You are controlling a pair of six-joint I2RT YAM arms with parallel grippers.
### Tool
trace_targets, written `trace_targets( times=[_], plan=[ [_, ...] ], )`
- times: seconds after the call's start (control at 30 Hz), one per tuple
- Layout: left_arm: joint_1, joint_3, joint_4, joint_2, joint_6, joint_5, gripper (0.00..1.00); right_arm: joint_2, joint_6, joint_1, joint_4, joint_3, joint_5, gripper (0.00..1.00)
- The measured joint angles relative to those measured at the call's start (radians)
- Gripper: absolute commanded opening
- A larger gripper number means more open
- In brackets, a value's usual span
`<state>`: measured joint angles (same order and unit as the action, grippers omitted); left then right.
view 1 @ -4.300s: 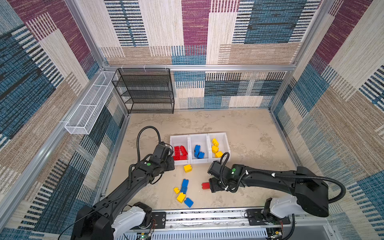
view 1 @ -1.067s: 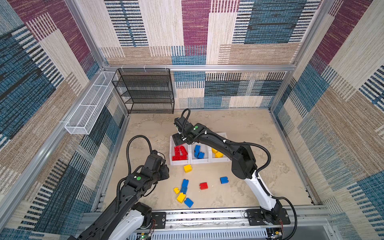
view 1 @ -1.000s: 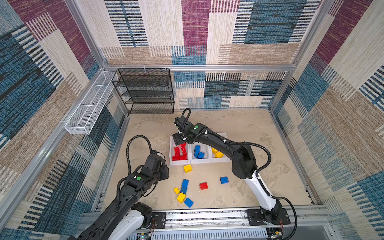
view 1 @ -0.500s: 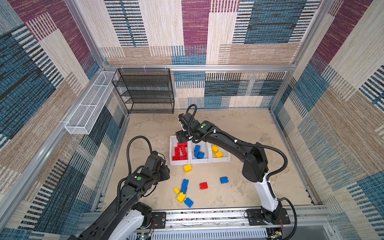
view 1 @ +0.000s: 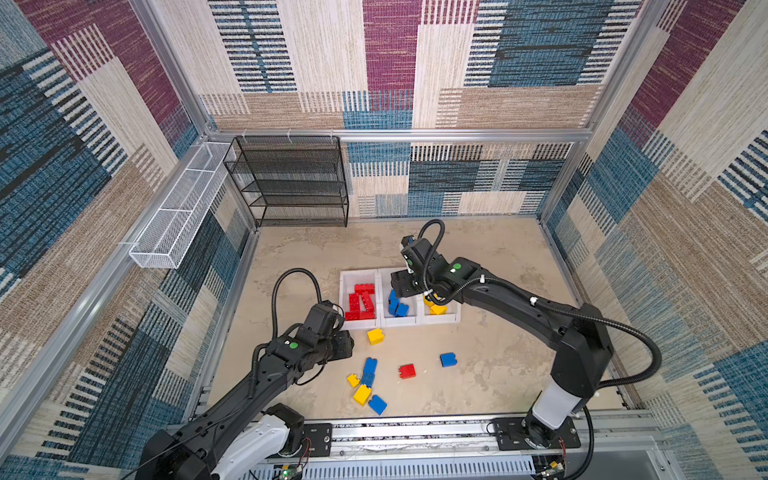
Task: Sort the legos into containers by color
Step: 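Withdraw the right gripper while the left gripper reaches toward the yellow brick beside the bins, then grasp the yellow brick beside the bins with the left gripper and lift it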
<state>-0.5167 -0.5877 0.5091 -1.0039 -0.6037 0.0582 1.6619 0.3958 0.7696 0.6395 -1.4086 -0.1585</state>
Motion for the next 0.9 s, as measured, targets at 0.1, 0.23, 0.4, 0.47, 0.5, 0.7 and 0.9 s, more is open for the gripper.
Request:
trace_targets(
  times=[0.1,0.23,0.4,0.47,0.5,0.7,0.9],
  plan=[
    [-0.041,-0.027,-0.035,-0.077,-0.002,0.001,0.55,-0.083,0.030,-0.023,-0.014,0.100,-0.009,0.83],
    [-0.091,-0.069,-0.071,-0.169,-0.003,0.001,0.57,-0.167,0.066,-0.040,-0.021,0.193,-0.018,0.83],
    [-0.140,-0.113,-0.111,-0.254,-0.005,-0.004,0.61,-0.241,0.106,-0.055,-0.027,0.272,-0.026,0.83],
    [-0.159,-0.125,-0.120,-0.282,-0.006,-0.011,0.62,-0.263,0.123,-0.057,-0.031,0.298,-0.027,0.83],
    [-0.167,-0.129,-0.126,-0.295,-0.008,-0.019,0.63,-0.275,0.130,-0.057,-0.032,0.311,-0.027,0.83],
    [-0.197,-0.153,-0.153,-0.371,-0.039,-0.056,0.70,-0.325,0.161,-0.058,-0.032,0.357,-0.028,0.84],
    [-0.211,-0.175,-0.169,-0.428,-0.074,-0.105,0.70,-0.355,0.180,-0.059,-0.032,0.381,-0.032,0.84]
  ],
)
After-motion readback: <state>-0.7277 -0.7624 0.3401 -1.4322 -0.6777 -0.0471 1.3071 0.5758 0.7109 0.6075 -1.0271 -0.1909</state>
